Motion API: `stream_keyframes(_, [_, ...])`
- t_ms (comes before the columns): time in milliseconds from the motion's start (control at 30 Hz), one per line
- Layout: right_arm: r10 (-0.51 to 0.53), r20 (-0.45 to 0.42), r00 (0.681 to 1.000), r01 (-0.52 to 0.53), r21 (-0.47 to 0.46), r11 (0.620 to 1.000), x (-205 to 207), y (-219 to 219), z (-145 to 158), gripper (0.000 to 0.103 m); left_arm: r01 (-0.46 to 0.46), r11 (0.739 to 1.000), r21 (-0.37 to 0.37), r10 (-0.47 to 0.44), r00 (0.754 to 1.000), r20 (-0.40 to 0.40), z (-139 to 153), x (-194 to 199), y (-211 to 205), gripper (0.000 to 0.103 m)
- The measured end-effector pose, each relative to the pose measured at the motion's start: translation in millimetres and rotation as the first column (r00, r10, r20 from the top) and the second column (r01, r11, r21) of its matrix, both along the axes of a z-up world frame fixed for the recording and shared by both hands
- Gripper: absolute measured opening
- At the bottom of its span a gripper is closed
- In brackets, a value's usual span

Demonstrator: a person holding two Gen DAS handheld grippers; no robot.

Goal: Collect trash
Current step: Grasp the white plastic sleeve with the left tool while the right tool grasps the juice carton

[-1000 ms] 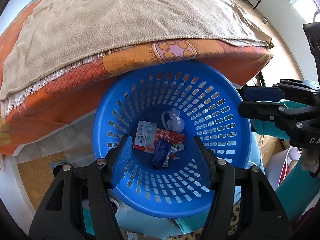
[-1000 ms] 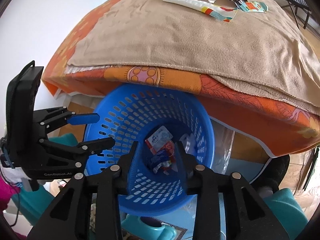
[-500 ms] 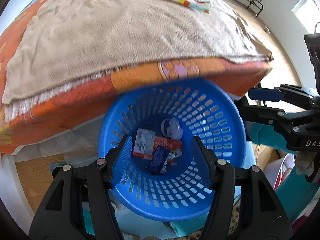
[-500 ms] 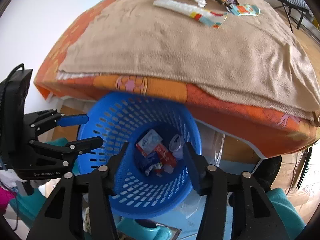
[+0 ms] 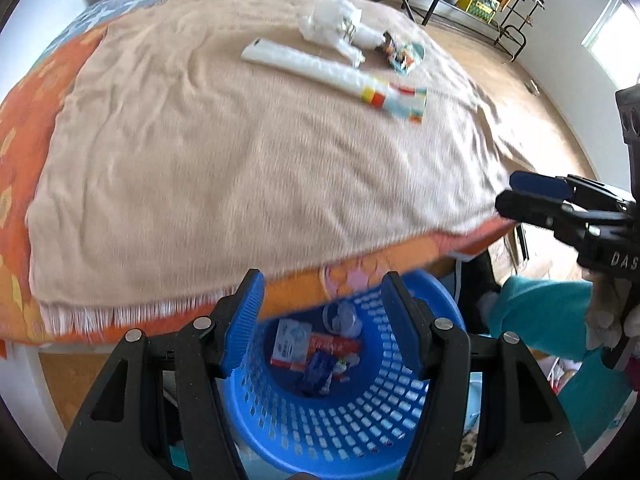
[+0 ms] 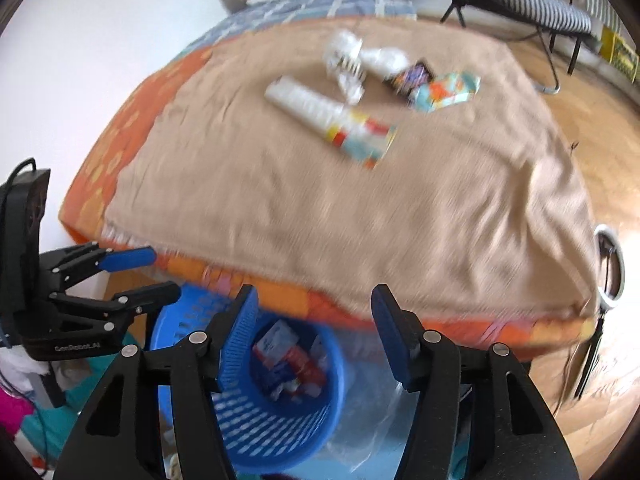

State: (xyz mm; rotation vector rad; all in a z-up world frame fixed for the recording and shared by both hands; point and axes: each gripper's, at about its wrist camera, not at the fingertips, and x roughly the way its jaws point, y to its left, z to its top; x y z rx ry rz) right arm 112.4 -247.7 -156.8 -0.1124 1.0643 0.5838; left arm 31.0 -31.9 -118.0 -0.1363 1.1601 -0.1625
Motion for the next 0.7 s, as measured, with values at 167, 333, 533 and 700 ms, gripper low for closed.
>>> stream_keyframes(167, [-0.079,0.015,0.997,0.078,0.039,0.996,38.0,-15.0,16.4,0.058,0.004,1.000,-0.002,-0.004,1.000,0.015,7.6,25.2,-6.3,0.063])
stream_keyframes(333, [-0.133,-0.002,0.991,0.133,0.064,0.989,77.4,-25.9,28.6,0.058,-0.012,1.000,-0.024,0.012,1.000,0.020,10.8,53.3,-9.0,0.063])
stream_keyframes(533, [-0.176,-0.056,0.983,0.181,0.118,0.976,117.4,-36.4,32.6,0.058,-0.071,0.995,-0.069,0.072,0.997,0.004,9.6,91.5,-4.9,0.063])
stream_keyframes(700, [-0.200,-0.061,0.978,0.205,0.105,0.973,138.0,-35.9,30.3,0.058,-0.158,0.978,-0.136,0.157,0.987,-0.022,3.1,131.8,5.6,0.063])
